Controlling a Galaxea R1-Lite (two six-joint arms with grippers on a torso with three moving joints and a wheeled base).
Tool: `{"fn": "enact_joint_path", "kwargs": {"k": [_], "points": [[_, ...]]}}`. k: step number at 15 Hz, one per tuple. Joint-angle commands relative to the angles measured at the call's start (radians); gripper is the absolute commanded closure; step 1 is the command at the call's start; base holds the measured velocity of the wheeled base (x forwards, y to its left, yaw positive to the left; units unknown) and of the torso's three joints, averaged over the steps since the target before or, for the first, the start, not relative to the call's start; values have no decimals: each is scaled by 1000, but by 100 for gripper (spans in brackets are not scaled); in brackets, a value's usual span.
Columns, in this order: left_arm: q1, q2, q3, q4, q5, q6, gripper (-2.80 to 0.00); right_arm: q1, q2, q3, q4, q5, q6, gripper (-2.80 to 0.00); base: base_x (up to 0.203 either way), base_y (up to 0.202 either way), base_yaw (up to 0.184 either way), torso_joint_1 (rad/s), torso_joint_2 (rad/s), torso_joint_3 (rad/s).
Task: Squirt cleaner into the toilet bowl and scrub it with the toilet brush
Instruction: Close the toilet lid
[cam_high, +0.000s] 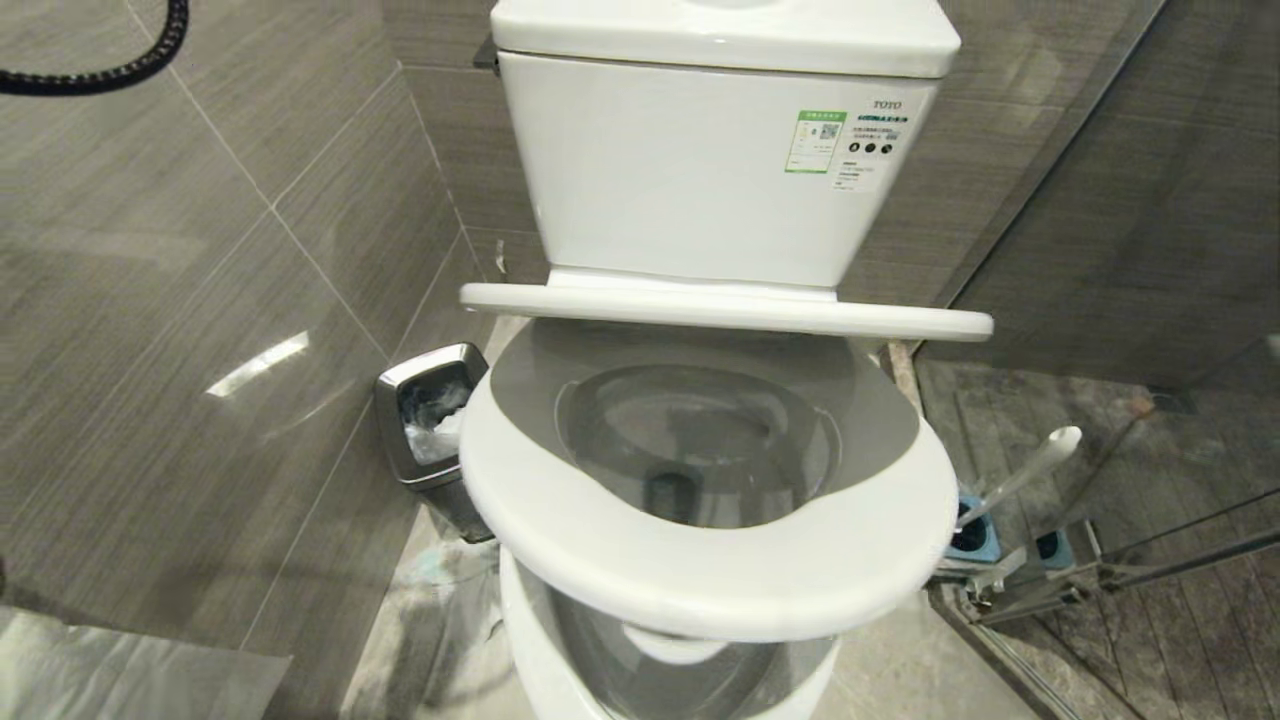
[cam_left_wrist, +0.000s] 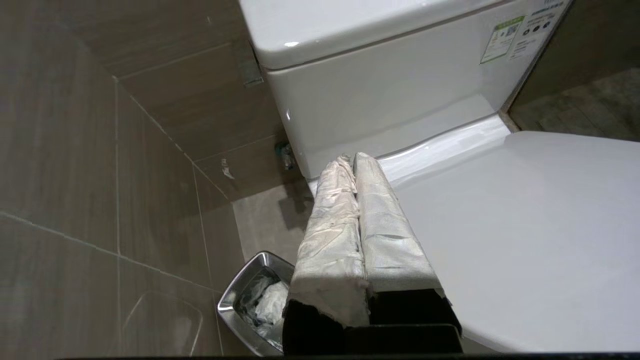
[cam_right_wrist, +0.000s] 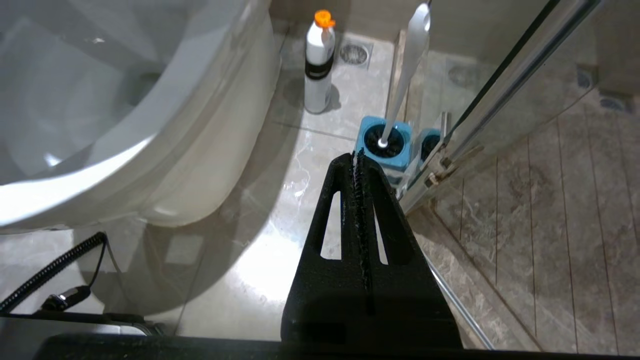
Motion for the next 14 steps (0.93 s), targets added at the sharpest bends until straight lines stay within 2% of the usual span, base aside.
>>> {"fn": "enact_joint_path", "kwargs": {"k": [1,11,14], "points": [[-2,-10,0,2,1,3,0,0,0,0,0,0,-1,0,0,0,0,2,-2,198],[-3,-50,46,3,0,6,0,0,0,1,0,0,-1,0,0,0,0,2,1,205],[-5,-66,85,1,-7,6,0,0,0,2,0,0,-1,0,0,0,0,0,0,113]]}}
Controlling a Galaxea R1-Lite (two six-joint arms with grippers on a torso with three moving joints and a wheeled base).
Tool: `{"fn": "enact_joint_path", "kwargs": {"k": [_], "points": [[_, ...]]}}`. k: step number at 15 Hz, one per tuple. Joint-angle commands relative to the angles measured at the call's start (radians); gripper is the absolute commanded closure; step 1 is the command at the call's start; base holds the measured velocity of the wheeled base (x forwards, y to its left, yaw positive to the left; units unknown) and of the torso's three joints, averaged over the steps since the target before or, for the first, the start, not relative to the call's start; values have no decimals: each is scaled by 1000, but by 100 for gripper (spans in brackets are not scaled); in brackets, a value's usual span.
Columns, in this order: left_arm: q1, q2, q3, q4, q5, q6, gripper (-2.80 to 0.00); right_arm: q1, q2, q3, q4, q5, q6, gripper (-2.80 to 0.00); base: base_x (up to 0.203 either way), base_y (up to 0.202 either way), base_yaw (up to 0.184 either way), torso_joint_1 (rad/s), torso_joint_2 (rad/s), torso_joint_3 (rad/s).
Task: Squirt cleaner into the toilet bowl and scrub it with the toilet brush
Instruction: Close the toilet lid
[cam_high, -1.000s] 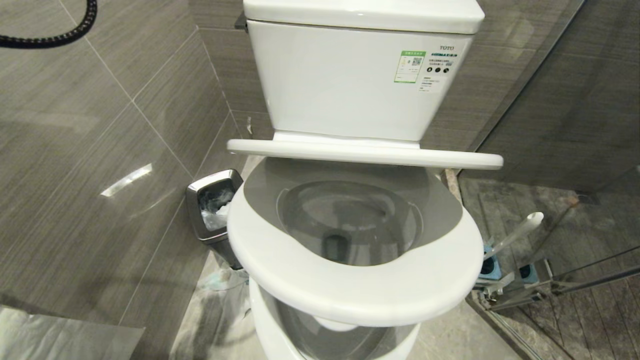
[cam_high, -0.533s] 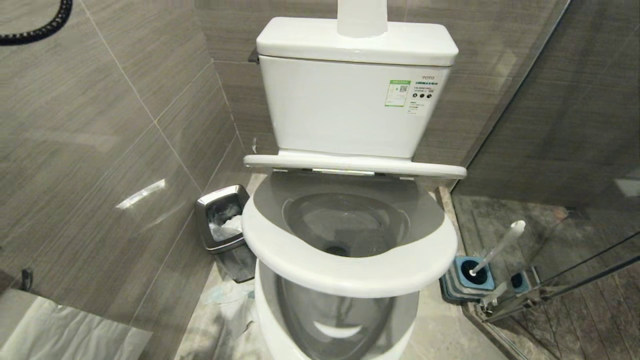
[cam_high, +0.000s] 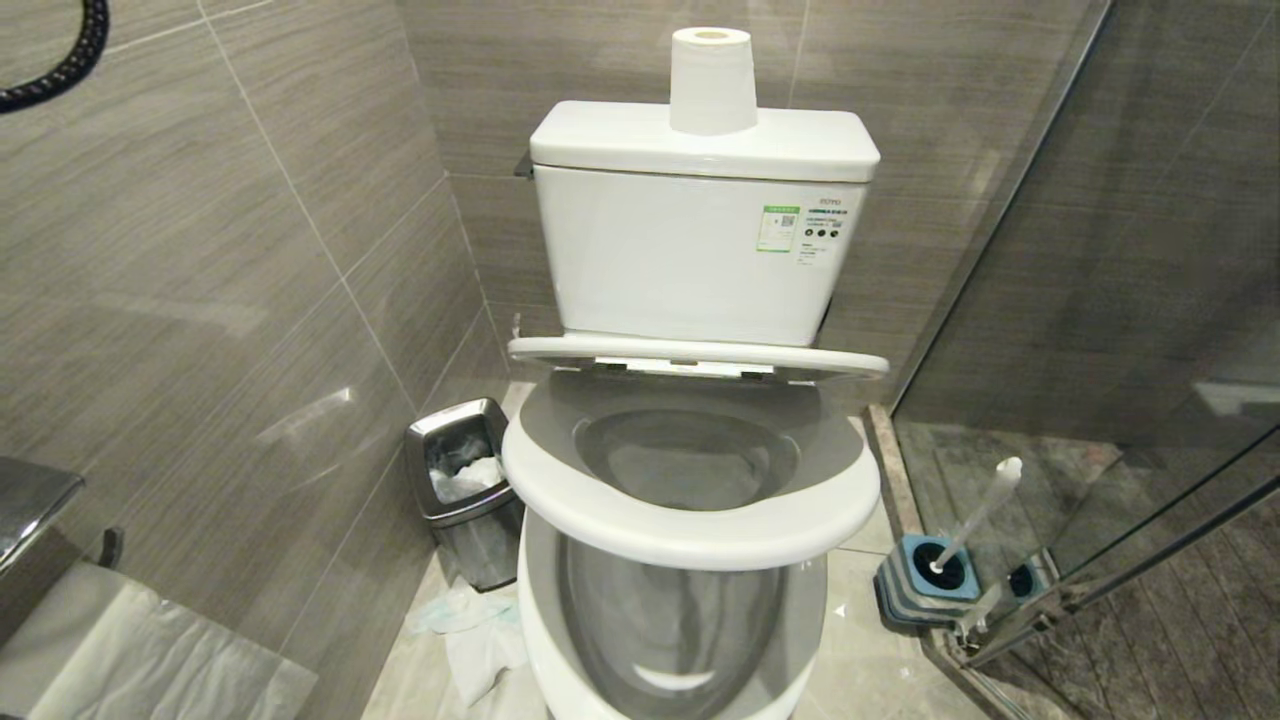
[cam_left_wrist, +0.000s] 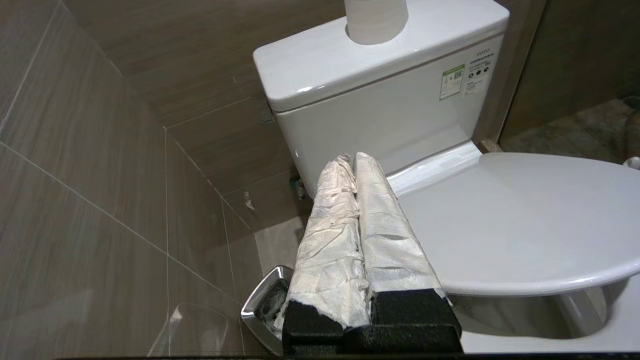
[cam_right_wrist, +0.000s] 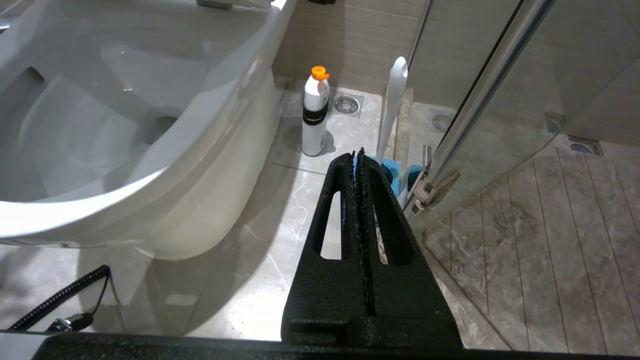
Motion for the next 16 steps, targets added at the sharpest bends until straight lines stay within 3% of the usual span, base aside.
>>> {"fn": "enact_joint_path", "kwargs": {"k": [1,3,6,8,11,14,16], "points": [[-3,-14,40,0,-6,-3,0,0,0,2,0,1,0,0,0,0,0,5,3,32],[-27,-6,56,2,-26,-6,0,0,0,1,0,1,0,0,0,0,0,0,0,0],[-33,45,33,1,-159,7,0,0,0,2,0,1,0,0,0,0,0,0,0,0],[-60,81,21,5,-166,42,0,0,0,2,0,1,0,0,0,0,0,0,0,0],[-102,138,25,-8,-164,141,0,0,0,0,0,1,0,0,0,0,0,0,0,0],[-125,175,57,-77,-141,322,0,0,0,0,0,1,0,0,0,0,0,0,0,0],[-137,206,61,-112,-119,362,0,0,0,0,0,1,0,0,0,0,0,0,0,0]]}}
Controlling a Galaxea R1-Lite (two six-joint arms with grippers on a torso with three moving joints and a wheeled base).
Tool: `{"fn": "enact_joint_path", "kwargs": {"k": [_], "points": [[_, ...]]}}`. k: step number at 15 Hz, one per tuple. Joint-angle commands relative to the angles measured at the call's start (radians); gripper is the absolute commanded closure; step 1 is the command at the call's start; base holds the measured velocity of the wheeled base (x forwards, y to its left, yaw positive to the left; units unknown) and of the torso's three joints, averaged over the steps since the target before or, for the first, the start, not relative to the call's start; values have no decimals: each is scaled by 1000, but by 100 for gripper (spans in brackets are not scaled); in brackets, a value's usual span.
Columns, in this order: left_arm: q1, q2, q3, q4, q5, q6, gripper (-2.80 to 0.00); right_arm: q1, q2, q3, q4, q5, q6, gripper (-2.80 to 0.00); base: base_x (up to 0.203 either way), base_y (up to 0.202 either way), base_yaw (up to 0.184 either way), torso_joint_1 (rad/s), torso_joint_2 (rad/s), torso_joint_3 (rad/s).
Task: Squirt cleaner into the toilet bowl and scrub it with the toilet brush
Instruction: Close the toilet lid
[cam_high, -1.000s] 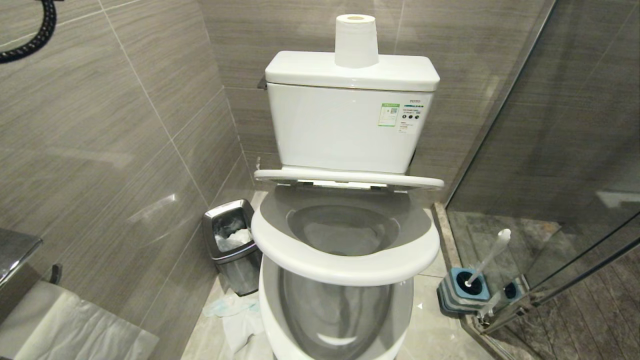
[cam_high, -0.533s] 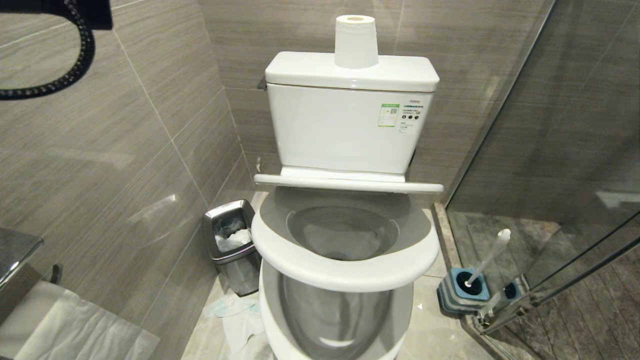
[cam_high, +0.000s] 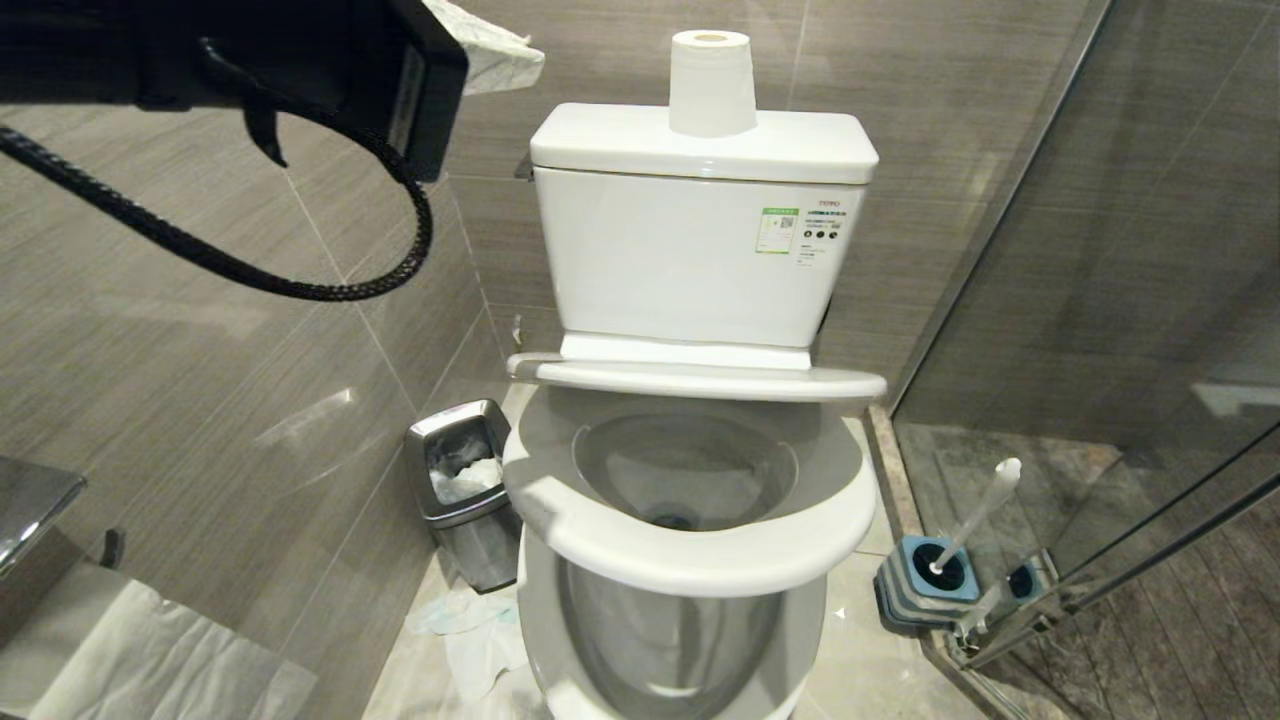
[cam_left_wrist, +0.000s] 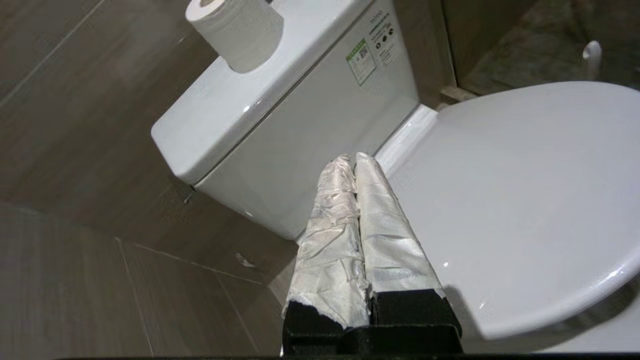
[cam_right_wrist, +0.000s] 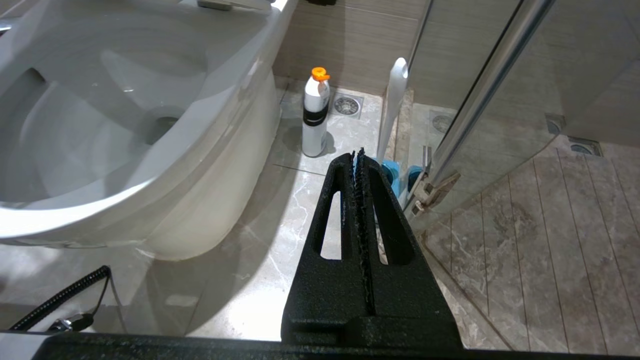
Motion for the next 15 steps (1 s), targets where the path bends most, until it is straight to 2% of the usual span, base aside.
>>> {"fn": "enact_joint_path", "kwargs": {"k": [1,3,6,7,10,13,15], "points": [[-7,52,-2,0,25,26,0,0,0,0,0,1,0,0,0,0,0,0,0,0],[-1,80,-15,61,35,65,0,0,0,2,0,1,0,0,0,0,0,0,0,0],[4,130,-121,386,36,114,0,0,0,1,0,1,0,0,0,0,0,0,0,0],[5,155,-144,463,36,151,0,0,0,2,0,1,0,0,0,0,0,0,0,0],[2,190,-148,472,37,203,0,0,0,1,0,1,0,0,0,0,0,0,0,0],[-16,212,-148,472,38,284,0,0,0,1,0,1,0,0,0,0,0,0,0,0],[-41,236,-147,473,39,297,0,0,0,2,0,1,0,0,0,0,0,0,0,0]]}}
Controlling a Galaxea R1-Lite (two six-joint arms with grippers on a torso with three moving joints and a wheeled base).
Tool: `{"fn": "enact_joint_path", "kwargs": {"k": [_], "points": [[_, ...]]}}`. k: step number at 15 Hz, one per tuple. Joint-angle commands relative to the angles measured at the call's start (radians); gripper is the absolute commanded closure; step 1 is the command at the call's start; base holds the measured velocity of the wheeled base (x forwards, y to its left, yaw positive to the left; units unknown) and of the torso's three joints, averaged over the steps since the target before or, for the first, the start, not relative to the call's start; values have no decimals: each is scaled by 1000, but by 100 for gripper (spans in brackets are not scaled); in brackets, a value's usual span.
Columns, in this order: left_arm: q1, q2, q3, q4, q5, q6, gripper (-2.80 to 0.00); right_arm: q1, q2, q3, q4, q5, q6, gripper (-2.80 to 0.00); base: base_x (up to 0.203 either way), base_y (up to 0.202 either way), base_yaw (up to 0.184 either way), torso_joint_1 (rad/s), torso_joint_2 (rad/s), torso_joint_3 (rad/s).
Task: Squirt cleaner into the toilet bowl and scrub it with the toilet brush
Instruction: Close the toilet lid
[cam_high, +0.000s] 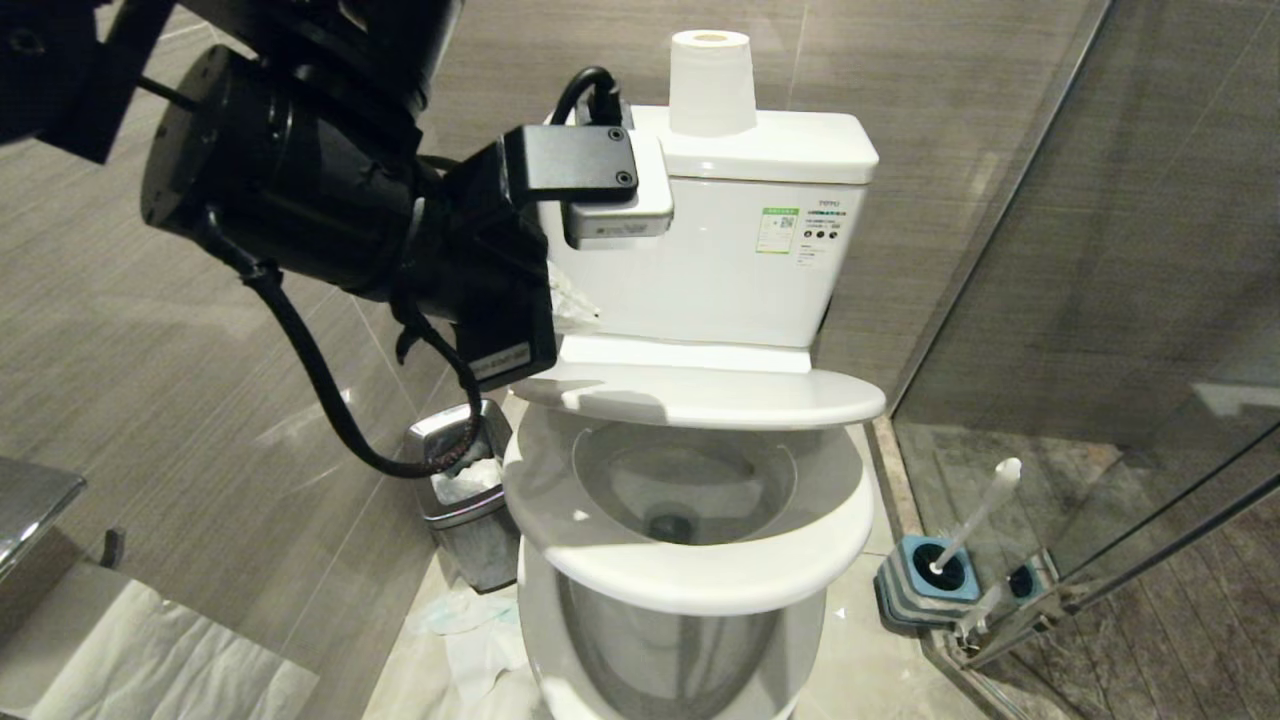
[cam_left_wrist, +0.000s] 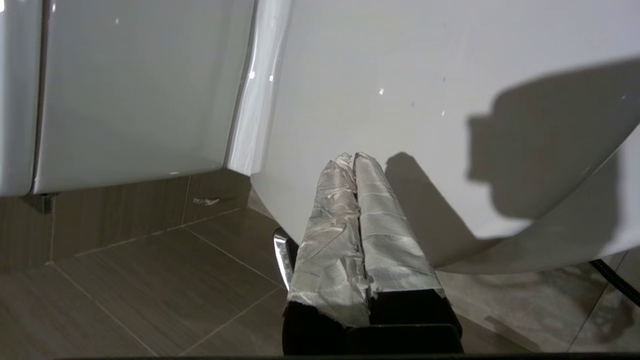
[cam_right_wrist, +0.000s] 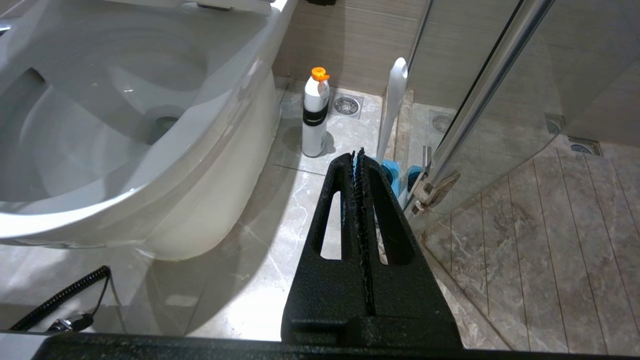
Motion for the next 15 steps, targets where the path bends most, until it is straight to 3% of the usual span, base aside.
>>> {"fn": "enact_joint_path", "kwargs": {"k": [1,10,15], "points": [[-24,36,1,6,1,6,0,0,0,2,0,0,0,0,0,0,0,0,0,0],[-56,91,31,100,14,-5,0,0,0,1,0,0,0,0,0,0,0,0,0,0],[-76,80,164,100,15,-59,0,0,0,0,0,0,0,0,0,0,0,0,0,0]]}}
